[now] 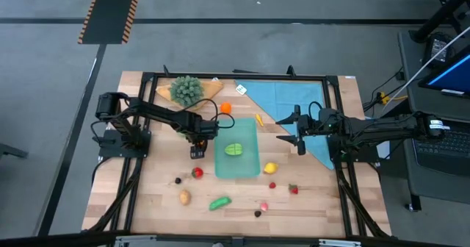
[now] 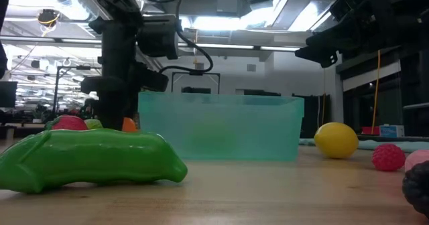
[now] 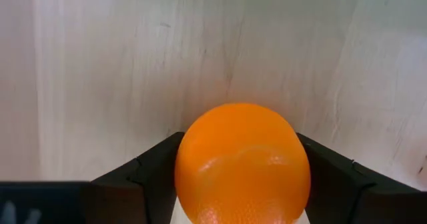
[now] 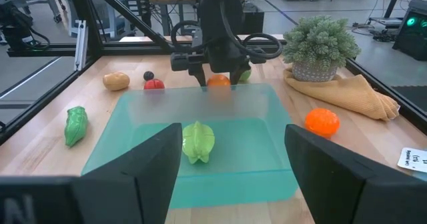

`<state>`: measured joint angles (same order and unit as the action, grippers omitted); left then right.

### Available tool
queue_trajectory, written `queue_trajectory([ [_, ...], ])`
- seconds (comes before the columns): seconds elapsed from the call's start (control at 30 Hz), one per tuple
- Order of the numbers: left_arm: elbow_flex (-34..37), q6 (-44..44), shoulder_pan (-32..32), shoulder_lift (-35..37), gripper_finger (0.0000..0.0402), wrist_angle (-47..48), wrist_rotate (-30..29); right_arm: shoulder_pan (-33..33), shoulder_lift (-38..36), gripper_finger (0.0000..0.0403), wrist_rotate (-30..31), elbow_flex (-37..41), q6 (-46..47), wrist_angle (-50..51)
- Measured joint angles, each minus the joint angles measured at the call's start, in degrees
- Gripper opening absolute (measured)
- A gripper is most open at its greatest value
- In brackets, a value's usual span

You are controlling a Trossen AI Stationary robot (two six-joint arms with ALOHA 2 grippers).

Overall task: Pick and placing Produce into tupperware
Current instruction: Put the orange into the bin

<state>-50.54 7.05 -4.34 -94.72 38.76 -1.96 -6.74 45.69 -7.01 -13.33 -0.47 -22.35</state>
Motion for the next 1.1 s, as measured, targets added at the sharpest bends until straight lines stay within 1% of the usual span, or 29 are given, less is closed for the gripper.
queue_trajectory([
  [0.1,0.0,0.0,-0.1,1.8,0.0239,0.4,-0.3,0.0,0.0,0.0267,0.0,0.0,0.0,0.0],
  [0.23,0.0,-0.1,-0.1,6.3,0.0239,0.9,-0.3,0.0,0.0,0.0267,0.0,0.0,0.1,0.0],
  [0.63,0.0,-3.6,-2.7,25.1,0.0239,0.0,-1.0,0.0,0.0,0.0267,0.0,0.0,0.2,0.5],
  [0.73,2.1,-5.4,-2.8,29.8,0.0239,-4.8,-1.4,0.0,0.0,0.0267,0.0,0.0,0.2,0.8],
  [0.97,11.6,-6.3,-2.8,38.8,0.0239,-18.1,-1.4,0.0,0.1,0.0267,0.0,0.0,0.2,1.0],
  [1.1,13.3,-8.1,-2.5,42.2,0.0239,-20.3,-1.3,0.0,0.1,0.0267,0.0,0.0,0.2,1.0],
])
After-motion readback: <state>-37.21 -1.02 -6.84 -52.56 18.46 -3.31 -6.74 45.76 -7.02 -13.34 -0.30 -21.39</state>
